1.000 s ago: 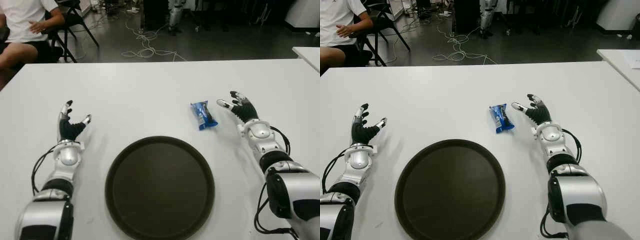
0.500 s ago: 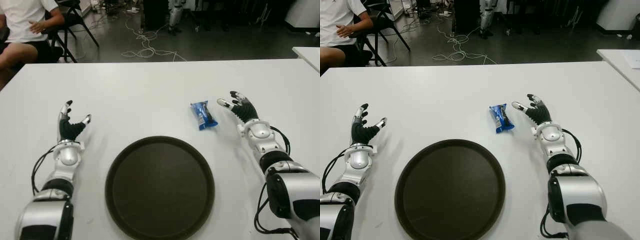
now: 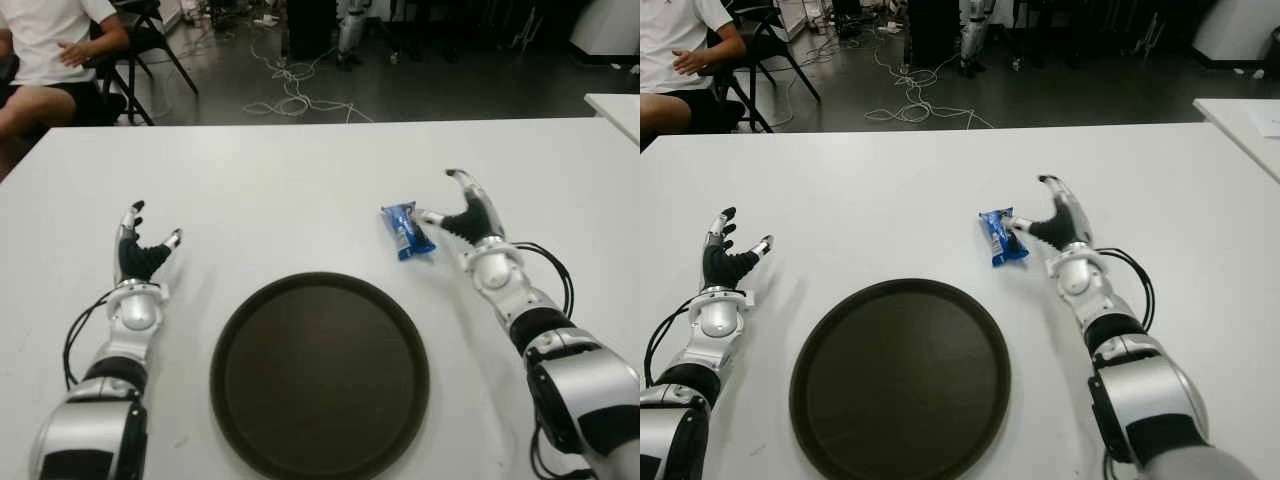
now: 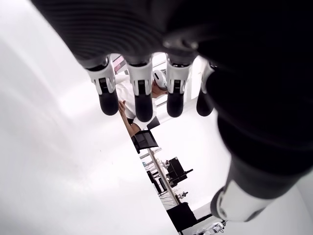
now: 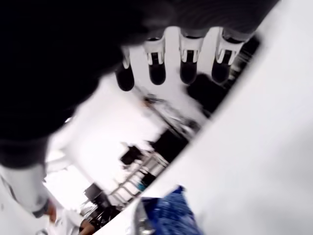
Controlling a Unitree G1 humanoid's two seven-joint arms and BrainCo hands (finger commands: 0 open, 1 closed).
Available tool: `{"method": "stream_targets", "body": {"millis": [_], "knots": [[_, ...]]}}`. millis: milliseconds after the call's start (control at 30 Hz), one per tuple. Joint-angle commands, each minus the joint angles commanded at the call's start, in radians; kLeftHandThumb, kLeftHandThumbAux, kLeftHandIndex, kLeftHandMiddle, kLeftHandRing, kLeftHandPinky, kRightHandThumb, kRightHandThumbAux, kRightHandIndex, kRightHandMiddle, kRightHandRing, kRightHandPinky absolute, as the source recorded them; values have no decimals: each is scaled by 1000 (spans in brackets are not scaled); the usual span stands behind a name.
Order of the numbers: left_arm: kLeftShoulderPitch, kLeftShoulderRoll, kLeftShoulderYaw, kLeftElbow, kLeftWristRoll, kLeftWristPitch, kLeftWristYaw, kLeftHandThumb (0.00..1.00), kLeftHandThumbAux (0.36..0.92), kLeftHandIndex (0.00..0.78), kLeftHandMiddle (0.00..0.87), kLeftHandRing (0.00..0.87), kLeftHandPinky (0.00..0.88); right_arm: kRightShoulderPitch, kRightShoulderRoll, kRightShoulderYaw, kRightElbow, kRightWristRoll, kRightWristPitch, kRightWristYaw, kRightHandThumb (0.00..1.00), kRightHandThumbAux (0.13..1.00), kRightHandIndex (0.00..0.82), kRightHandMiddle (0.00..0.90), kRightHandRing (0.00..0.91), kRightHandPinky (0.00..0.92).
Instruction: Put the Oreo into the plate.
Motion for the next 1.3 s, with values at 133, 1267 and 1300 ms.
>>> {"method": "stream_targets", "body": {"millis": [133, 1267, 1300], "knots": [[1, -3, 6, -2, -9, -3, -12, 0, 775, 70, 94, 67, 33, -5, -3, 19, 8, -20, 26, -18, 0, 654, 0, 0, 0, 0], [-2, -9, -20, 3, 16, 5, 46, 0, 754, 72, 98, 75, 42, -26, -16, 59, -5, -35, 56, -29, 0, 759, 0, 0, 0, 14], [-2, -9, -20, 4, 16, 6, 46, 0, 754, 71, 97, 74, 41, -26, -16, 59, -5, -35, 56, -29, 0, 759, 0, 0, 0, 14]]}}
